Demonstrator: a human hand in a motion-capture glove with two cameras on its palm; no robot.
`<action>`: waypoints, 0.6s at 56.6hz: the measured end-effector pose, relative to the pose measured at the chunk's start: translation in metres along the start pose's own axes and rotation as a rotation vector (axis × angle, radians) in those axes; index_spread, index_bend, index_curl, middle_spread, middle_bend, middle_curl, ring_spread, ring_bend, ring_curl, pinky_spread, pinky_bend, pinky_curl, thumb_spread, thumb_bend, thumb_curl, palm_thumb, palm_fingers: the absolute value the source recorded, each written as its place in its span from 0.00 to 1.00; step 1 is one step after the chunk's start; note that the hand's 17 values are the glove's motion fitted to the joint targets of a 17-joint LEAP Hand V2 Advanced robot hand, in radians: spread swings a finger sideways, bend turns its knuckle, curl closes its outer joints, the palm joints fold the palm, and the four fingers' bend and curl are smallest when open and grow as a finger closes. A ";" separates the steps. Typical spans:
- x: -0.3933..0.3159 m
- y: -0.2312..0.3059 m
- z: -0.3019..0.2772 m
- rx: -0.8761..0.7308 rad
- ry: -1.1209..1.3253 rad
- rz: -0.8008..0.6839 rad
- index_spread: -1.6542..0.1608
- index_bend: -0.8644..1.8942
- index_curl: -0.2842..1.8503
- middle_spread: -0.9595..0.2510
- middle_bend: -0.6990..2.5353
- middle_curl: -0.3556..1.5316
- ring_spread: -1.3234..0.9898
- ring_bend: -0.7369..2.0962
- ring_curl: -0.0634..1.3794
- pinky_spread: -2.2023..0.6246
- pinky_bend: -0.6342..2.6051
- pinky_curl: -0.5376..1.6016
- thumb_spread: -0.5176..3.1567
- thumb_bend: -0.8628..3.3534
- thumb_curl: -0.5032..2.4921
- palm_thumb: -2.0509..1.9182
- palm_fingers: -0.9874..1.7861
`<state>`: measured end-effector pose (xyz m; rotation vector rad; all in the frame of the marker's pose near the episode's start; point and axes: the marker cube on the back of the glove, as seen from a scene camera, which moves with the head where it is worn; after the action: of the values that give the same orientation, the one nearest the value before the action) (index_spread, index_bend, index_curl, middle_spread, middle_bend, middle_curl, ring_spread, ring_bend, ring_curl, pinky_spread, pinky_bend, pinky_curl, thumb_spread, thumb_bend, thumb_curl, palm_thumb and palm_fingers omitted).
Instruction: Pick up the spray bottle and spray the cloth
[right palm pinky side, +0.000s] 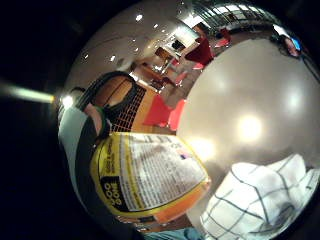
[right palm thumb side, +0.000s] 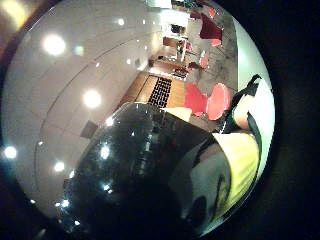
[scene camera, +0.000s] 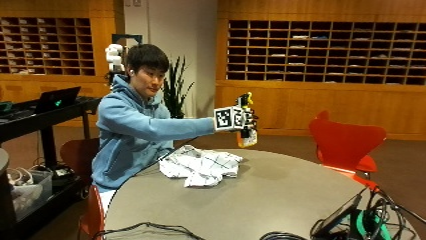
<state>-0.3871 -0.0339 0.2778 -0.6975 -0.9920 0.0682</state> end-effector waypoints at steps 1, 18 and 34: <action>0.004 0.000 0.003 0.004 -0.008 0.008 0.80 0.45 0.38 0.67 0.40 0.45 0.49 0.45 0.35 0.68 0.30 0.42 0.19 0.20 0.43 0.75 0.85; 0.048 -0.001 0.043 0.020 0.021 0.073 0.81 0.44 0.37 0.67 0.39 0.44 0.49 0.45 0.35 0.68 0.30 0.42 0.20 0.20 0.43 0.76 0.85; 0.069 -0.001 0.060 -0.060 0.162 0.093 0.80 0.41 0.37 0.67 0.37 0.43 0.50 0.44 0.34 0.69 0.31 0.43 0.22 0.20 0.43 0.75 0.82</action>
<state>-0.3960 0.0206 0.3508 -0.7914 -0.8092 0.0628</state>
